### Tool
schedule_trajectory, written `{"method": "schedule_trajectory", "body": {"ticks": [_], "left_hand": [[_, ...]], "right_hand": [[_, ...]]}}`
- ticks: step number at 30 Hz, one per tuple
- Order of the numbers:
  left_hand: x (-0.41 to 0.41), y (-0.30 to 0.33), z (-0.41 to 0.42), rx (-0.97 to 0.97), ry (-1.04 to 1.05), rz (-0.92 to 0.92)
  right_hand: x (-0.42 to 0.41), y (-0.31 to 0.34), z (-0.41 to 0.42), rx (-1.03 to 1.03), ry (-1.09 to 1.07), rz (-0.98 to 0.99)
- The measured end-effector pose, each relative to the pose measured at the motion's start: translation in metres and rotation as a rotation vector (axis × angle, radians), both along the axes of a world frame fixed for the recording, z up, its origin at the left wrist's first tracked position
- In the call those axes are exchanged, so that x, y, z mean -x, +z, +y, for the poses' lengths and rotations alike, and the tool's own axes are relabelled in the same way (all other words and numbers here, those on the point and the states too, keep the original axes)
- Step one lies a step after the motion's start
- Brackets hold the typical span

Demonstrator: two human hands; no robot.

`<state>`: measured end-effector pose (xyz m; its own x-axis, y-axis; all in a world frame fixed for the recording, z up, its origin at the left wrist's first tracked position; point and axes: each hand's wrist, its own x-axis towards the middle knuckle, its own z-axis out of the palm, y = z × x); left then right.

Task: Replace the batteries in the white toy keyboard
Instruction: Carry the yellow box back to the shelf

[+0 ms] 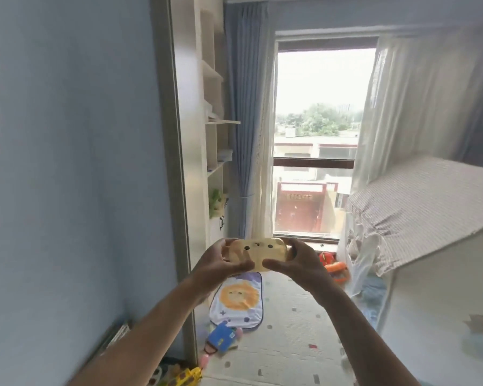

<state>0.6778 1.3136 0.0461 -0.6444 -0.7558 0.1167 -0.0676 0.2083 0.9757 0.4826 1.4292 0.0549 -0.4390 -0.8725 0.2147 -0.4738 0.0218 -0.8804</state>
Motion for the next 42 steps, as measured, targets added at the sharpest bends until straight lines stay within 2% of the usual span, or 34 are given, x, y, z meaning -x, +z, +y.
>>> {"method": "schedule_trajectory", "body": {"ticks": [10,25,34,38,42], "left_hand": [[0.173,-0.022,-0.128,0.026,-0.090,-0.012],[0.407,-0.010,-0.428,0.008,-0.096,-0.003],[0.539,-0.018,-0.604,-0.018,0.135,0.024],[0.568,-0.012,-0.674,-0.039,0.265,0.025],[0.592,-0.005,-0.745,0.028,0.394,0.001]], "right_hand": [[0.164,-0.023,-0.115,-0.018,-0.068,0.058],[0.382,-0.012,-0.410,0.096,-0.101,0.027],[0.541,-0.018,-0.626,0.081,0.125,0.014],[0.580,-0.009,-0.720,0.053,0.241,0.014],[0.610,-0.005,-0.813,0.056,0.323,0.006]]}}
